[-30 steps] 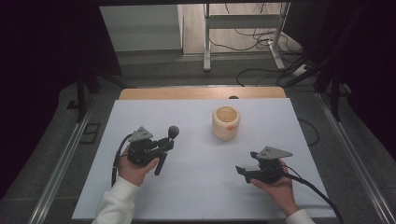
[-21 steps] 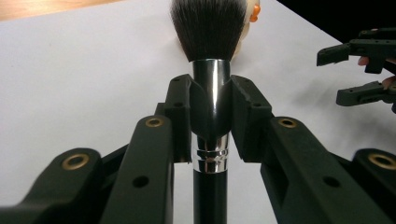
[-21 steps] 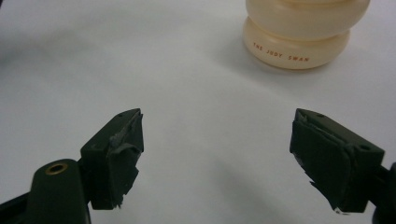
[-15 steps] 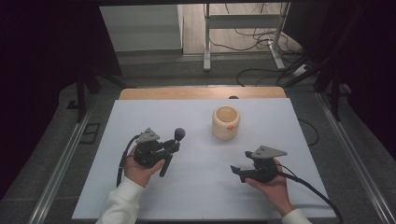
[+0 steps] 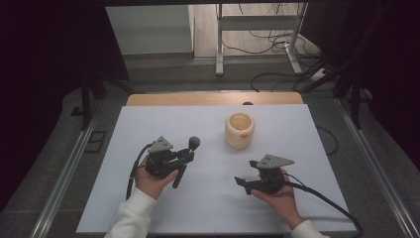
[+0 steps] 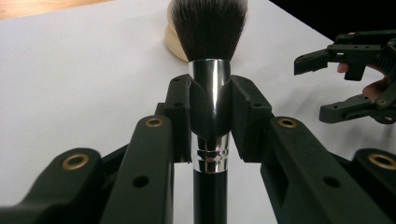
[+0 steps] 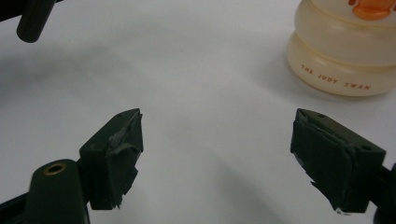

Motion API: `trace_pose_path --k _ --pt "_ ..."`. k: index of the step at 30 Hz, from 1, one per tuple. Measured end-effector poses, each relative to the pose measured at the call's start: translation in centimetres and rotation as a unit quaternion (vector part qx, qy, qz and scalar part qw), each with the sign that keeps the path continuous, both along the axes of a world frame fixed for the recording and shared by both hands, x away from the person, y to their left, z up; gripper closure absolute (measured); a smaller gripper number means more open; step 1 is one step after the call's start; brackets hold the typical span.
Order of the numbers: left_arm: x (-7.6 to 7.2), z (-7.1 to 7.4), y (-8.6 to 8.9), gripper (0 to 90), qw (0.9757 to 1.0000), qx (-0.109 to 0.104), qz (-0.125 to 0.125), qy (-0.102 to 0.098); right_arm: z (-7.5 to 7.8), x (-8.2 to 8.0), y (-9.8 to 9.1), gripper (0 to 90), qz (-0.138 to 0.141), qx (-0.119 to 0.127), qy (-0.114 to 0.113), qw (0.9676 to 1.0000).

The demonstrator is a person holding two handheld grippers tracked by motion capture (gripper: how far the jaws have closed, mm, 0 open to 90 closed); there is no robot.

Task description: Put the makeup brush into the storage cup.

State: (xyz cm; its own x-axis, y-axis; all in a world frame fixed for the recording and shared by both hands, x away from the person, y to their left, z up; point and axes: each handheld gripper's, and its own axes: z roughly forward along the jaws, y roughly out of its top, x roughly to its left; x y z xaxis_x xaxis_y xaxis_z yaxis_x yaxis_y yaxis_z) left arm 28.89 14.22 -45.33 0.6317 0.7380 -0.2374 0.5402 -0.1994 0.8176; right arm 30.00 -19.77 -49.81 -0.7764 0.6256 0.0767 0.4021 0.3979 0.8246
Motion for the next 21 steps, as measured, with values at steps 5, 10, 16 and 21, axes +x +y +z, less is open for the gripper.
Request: trace_pose_path --k 5,10,16,21 --pt "0.0 0.0 -0.2 70.8 1.0 0.0 -0.002 0.0 0.1 0.0 0.8 15.4 0.01 0.007 -0.003 0.9999" --pt "0.0 0.0 -0.6 70.8 1.0 -0.002 -0.005 0.0 0.1 0.0 1.5 15.0 0.02 0.01 -0.002 0.9997" --pt "0.1 0.0 -0.8 70.8 1.0 -0.002 -0.007 -0.001 0.1 0.1 2.0 14.8 0.026 0.015 0.002 0.9995" --pt "0.1 -0.1 -1.1 70.8 1.0 -0.003 -0.009 -0.002 0.1 0.1 2.7 14.8 0.035 0.016 0.005 0.9992"
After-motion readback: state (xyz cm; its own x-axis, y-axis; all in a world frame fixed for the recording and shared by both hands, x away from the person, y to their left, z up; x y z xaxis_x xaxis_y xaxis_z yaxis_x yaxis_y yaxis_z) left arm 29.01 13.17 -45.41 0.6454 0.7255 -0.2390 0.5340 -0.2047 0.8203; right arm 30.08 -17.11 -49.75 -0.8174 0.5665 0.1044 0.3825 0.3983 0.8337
